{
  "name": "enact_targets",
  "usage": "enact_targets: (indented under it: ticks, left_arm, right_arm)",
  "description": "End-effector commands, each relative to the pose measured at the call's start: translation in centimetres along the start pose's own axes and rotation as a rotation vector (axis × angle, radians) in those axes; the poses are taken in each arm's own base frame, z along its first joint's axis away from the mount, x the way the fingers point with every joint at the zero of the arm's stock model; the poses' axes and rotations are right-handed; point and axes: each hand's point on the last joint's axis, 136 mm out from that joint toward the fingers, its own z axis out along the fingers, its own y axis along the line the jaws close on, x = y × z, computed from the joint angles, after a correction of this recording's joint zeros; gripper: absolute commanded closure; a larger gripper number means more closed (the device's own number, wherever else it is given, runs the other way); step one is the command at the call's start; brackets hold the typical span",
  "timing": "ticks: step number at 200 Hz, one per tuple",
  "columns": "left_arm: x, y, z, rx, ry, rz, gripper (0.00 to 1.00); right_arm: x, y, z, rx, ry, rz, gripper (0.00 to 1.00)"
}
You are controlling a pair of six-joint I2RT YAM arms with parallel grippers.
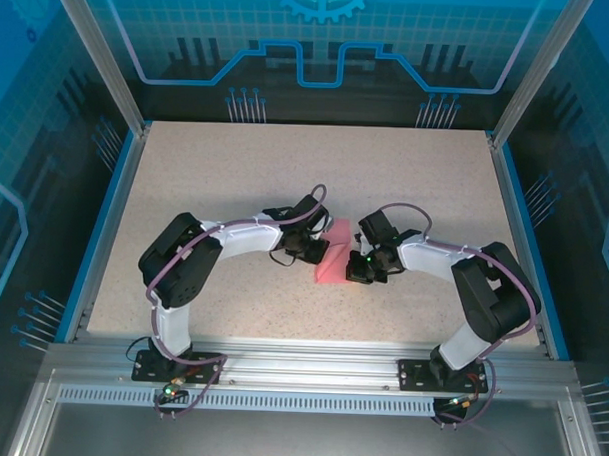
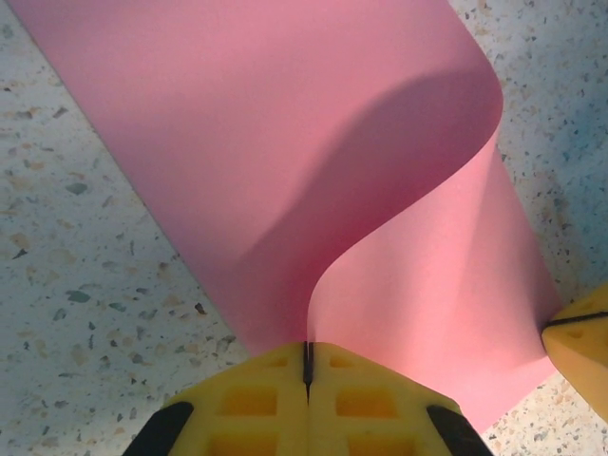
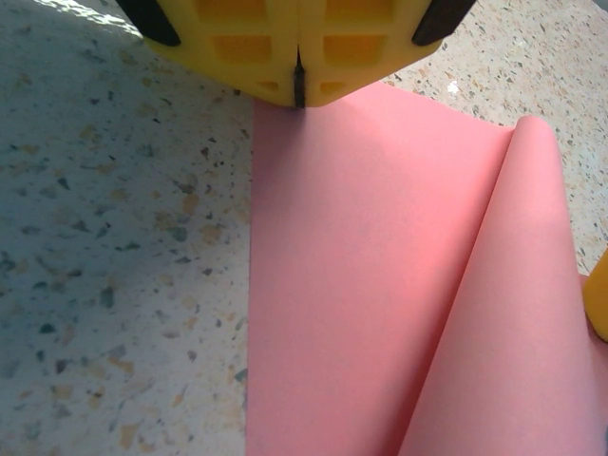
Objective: Fold a paper plane with a square sheet of paper (fold left side to right side)
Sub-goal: Fold the triangle a second time at the center of the table.
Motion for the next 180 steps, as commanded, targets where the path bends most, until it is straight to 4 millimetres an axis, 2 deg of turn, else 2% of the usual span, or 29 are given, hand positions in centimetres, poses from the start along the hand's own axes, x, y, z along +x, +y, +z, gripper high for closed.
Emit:
enact_targets:
  ticks: [1,180]
  left_arm:
    - [-0.8,0.8,0.1,-0.026,-0.004,-0.015,1.0]
    - [-0.6,1.0,1.4,-0.027,0.014,-0.019,1.0]
  right_arm:
    - [1.7,-1.4,0.7,0.077,0.065,-0.004,1.0]
    - [1.9,-1.6,1.0,0.084,0.078,0.001,1.0]
